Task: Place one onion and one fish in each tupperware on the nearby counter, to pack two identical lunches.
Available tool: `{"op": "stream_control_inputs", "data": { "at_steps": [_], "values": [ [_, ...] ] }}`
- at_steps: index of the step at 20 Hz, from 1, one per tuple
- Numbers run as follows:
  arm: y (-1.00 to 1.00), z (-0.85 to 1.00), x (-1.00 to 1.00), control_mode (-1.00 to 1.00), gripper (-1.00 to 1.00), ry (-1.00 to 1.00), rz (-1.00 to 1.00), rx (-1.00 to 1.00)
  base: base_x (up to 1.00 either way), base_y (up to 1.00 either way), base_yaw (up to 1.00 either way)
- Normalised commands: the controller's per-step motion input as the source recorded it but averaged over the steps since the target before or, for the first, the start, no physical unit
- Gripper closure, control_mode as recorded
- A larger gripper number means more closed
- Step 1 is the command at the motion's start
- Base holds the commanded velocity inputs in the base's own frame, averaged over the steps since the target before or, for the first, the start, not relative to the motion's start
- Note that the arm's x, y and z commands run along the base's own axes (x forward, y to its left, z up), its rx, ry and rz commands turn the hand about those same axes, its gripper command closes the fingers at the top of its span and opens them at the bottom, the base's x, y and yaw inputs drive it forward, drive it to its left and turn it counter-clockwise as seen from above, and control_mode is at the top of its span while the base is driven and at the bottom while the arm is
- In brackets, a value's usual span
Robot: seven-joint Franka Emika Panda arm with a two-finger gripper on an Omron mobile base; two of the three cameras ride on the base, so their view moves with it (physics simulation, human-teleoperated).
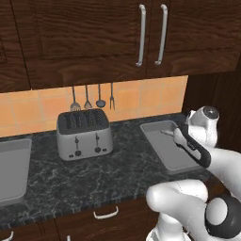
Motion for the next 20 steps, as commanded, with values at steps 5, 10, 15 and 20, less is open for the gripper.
{"op": "stream_control_inputs", "data": {
  "at_steps": [5, 10, 15, 20],
  "values": [
    [0.0, -0.39, 0.79, -1.0, 1.0, 0.04, -0.13, 0.1, 0.0, 0.0, 0.0],
    [0.0, -0.59, 0.69, -1.0, 1.0, 0.03, -0.07, 0.08, 0.0, 0.0, 0.0],
    [-0.14, -0.48, 0.42, -1.0, 1.0, 0.01, -0.08, 0.06, 0.0, 0.0, 0.0],
    [-0.18, -0.45, 0.33, -1.0, 1.0, 0.02, -0.07, 0.03, 0.0, 0.0, 0.0]
  ]
}}
